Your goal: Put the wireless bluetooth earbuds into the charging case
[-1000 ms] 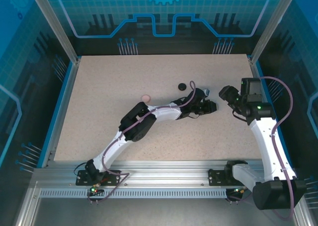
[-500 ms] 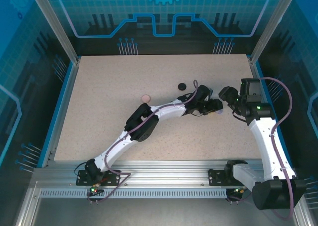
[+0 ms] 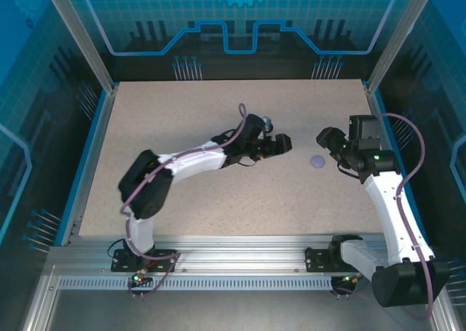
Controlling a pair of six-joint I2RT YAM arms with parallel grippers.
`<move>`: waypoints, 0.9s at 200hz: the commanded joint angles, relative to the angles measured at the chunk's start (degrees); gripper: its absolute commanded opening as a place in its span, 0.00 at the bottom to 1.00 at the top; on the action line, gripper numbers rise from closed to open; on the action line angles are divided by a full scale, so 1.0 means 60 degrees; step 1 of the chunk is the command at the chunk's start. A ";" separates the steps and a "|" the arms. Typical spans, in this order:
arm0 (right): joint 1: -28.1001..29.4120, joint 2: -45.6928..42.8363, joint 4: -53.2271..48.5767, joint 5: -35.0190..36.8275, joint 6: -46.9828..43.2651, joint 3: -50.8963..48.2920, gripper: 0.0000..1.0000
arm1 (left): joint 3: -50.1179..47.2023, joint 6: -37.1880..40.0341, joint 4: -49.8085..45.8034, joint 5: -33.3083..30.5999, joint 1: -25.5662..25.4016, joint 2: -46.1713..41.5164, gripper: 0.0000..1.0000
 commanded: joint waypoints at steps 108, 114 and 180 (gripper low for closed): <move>0.3527 0.4735 0.1012 0.0614 -0.0525 0.1334 0.69 | -0.3580 0.2625 -0.0745 -0.3104 0.2251 -0.4583 0.99; 0.3647 0.5027 0.1026 0.0544 -0.0603 0.1565 0.68 | -0.3690 0.2454 -0.0793 -0.3071 0.2470 -0.4661 0.99; 0.4920 0.8008 0.0090 0.0529 -0.0858 0.4610 0.67 | -0.3909 0.1890 -0.0961 -0.2565 0.4271 -0.4405 0.99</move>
